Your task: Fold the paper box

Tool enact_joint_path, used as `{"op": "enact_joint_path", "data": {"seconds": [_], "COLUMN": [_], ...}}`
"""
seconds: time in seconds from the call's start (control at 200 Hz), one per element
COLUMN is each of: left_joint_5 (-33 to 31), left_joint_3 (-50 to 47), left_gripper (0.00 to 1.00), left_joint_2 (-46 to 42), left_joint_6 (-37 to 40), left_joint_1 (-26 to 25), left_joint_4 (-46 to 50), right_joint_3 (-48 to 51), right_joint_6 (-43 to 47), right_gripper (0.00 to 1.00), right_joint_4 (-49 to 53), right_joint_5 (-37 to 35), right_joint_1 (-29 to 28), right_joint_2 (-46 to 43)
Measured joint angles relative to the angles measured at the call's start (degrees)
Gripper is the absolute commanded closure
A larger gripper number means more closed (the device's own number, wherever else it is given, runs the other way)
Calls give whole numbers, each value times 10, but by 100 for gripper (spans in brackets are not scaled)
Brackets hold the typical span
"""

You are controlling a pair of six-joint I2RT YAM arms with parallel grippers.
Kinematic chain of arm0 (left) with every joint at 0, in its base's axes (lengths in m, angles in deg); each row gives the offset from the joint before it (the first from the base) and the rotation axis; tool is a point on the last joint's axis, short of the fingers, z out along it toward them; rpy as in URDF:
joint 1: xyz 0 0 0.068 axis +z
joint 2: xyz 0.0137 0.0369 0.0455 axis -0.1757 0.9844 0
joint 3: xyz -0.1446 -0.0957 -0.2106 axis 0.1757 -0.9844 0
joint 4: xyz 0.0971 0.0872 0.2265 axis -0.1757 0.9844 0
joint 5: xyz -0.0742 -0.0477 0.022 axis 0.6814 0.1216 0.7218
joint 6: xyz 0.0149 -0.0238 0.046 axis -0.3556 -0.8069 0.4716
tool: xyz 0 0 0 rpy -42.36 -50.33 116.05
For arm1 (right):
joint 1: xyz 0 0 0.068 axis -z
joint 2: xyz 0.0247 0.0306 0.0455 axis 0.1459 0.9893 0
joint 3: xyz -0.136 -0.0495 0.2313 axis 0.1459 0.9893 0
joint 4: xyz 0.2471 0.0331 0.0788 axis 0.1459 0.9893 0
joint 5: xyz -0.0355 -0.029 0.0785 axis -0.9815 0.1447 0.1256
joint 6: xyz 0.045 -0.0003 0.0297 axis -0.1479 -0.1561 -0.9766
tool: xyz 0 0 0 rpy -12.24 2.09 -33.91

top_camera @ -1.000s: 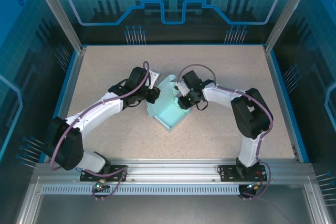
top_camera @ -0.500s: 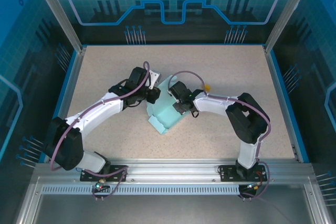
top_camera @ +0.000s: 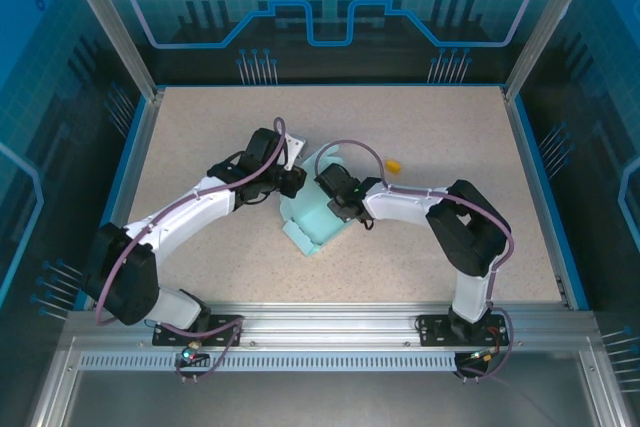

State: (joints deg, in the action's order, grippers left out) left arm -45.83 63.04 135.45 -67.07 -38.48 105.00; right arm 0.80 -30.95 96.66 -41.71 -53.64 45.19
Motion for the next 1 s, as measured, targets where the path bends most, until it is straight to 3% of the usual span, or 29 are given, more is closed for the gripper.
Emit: {"op": "enact_joint_path", "data": {"seconds": [0.135, 0.46, 0.655, 0.885, 1.001], "left_joint_5": [-5, -23, -36, -47, -49], "left_joint_3": [0, 0, 0, 5, 12], "left_gripper": [72, 64, 53, 49, 57], "left_joint_2": [-2, -21, -21, -11, 13], "left_joint_6": [-2, -2, 2, 12, 16], "left_joint_1": [0, 0, 0, 0, 0], "left_joint_4": [1, -8, -8, -8, -8], "right_joint_3": [0, 4, 6, 6, 6], "right_joint_6": [-10, -26, -31, -34, -37], "right_gripper": [95, 94, 93, 91, 88], "right_joint_4": [-4, -14, -15, -14, -14], "right_joint_5": [5, 38, 55, 66, 74], "right_joint_1": [2, 15, 22, 27, 30], "right_joint_2": [0, -3, -6, -7, -7]}}
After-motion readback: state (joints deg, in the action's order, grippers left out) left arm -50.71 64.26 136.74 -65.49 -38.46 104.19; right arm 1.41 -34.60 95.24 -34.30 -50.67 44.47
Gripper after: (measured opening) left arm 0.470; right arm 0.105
